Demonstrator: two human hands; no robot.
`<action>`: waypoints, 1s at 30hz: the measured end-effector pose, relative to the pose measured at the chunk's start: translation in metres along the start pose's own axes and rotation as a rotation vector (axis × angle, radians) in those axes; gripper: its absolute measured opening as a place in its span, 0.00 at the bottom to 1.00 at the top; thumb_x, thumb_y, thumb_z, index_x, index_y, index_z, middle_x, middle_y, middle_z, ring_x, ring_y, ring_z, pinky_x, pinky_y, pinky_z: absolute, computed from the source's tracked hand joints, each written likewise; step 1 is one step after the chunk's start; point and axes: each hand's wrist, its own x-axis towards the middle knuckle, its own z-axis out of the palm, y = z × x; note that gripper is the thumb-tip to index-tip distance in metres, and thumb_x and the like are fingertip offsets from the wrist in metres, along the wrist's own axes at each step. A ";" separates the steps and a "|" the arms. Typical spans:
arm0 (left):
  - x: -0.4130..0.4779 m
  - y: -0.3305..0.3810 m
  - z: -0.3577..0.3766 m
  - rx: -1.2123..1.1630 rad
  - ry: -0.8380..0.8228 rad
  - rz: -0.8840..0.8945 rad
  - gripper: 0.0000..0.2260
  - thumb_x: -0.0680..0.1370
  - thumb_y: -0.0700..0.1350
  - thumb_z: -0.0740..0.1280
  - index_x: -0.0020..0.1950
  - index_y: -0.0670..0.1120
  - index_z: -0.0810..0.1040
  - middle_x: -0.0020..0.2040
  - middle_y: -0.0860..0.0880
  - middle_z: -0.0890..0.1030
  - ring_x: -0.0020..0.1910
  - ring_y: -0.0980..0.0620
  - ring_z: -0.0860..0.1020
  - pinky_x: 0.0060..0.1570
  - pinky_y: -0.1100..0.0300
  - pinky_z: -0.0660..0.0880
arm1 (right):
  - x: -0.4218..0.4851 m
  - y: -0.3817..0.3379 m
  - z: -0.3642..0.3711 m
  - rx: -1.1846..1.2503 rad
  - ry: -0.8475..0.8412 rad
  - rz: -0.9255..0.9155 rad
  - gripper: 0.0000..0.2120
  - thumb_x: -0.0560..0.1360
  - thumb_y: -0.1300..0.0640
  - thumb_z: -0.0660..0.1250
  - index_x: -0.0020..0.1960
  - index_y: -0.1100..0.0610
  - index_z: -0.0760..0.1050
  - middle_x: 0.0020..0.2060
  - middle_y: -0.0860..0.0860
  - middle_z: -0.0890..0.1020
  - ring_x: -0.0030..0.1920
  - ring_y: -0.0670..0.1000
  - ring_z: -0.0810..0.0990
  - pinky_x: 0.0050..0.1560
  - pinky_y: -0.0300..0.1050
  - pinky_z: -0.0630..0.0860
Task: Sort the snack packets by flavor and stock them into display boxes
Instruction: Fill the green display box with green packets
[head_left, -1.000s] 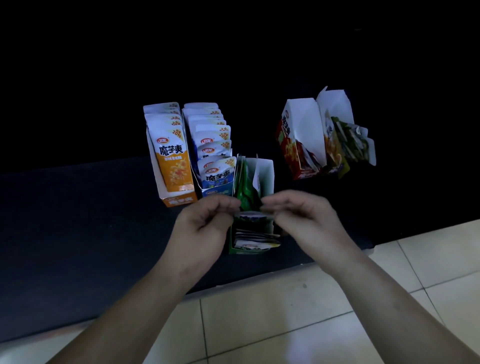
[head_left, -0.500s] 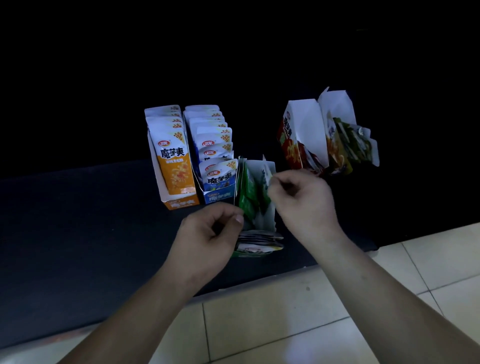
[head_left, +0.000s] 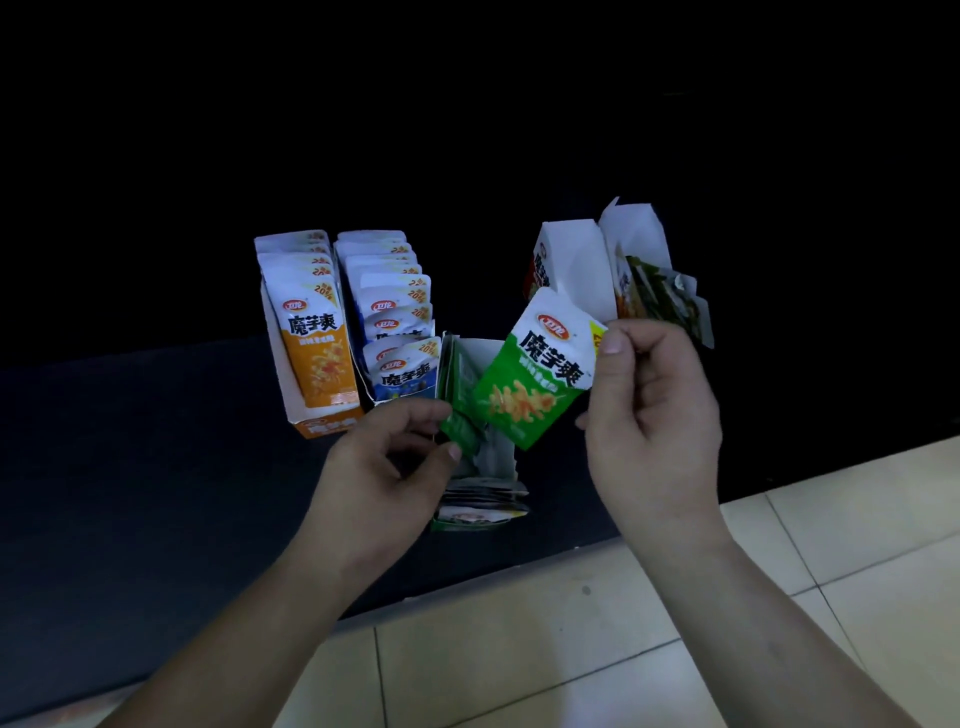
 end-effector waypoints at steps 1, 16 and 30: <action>0.000 0.001 0.000 -0.007 0.011 -0.002 0.13 0.78 0.36 0.73 0.58 0.50 0.83 0.49 0.49 0.84 0.43 0.58 0.83 0.45 0.70 0.78 | 0.002 0.001 -0.003 -0.016 -0.007 -0.018 0.06 0.84 0.52 0.61 0.51 0.41 0.72 0.40 0.54 0.79 0.37 0.60 0.78 0.31 0.62 0.75; 0.003 0.001 -0.008 -0.142 0.060 -0.117 0.10 0.83 0.36 0.64 0.53 0.49 0.81 0.44 0.51 0.87 0.44 0.54 0.85 0.42 0.63 0.78 | -0.009 0.013 0.013 -0.054 -0.443 0.074 0.05 0.84 0.52 0.62 0.51 0.47 0.74 0.37 0.54 0.77 0.40 0.62 0.79 0.39 0.65 0.80; -0.002 -0.009 -0.010 0.035 -0.076 -0.111 0.13 0.77 0.34 0.72 0.52 0.52 0.83 0.46 0.52 0.87 0.47 0.56 0.84 0.48 0.69 0.79 | -0.007 0.046 0.019 -0.238 -0.511 0.297 0.03 0.77 0.49 0.71 0.51 0.46 0.81 0.36 0.48 0.83 0.39 0.52 0.83 0.45 0.58 0.82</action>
